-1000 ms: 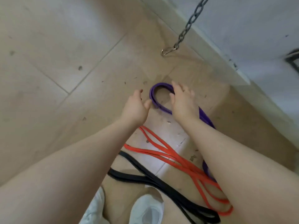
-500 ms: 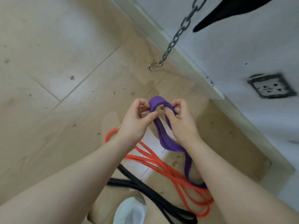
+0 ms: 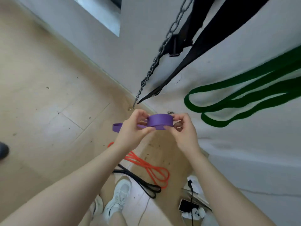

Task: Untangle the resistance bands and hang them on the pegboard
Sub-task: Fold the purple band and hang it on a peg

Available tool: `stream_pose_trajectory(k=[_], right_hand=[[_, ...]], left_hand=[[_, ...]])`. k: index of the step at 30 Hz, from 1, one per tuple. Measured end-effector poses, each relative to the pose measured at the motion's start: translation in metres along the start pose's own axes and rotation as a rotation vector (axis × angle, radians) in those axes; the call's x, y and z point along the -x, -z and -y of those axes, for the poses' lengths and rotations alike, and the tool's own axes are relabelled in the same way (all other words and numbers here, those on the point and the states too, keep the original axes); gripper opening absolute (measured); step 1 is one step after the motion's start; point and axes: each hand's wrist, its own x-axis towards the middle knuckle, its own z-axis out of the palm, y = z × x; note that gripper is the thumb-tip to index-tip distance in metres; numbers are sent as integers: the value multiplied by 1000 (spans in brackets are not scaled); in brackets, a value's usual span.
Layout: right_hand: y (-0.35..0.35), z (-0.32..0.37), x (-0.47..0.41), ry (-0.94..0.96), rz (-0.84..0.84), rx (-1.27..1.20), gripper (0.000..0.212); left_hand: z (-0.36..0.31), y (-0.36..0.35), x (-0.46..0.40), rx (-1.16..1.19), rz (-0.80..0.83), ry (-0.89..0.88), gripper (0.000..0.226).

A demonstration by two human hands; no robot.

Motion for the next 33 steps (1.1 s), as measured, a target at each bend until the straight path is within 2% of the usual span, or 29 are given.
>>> stream_pose_trajectory(k=[3,10,15,18,26,29,33], right_hand=[[26,62,37,61,-45,-37,38],[39,173,95,155,-179,-179,31],[33,221,131,204,-258,-255,30],[34,234,153,228,-367,-262,27],[116,239,199,295,-613,-225,22],[156,227,214,323,-697,-190,23],[210,200,224,312,-800,-122,23]], left_hand=[[-78,23,31,-129,52,-106,43],[-202,73,71,-166,57,-299,36],[-265,101,82,-223,191,-452,24],[-286,101,88,-219,288,-536,22],[-343,34,108,-207,468,-670,22],[-354,-9,119,-149,554,-636,24],[-363,-72,128,-134,575,-621,22]])
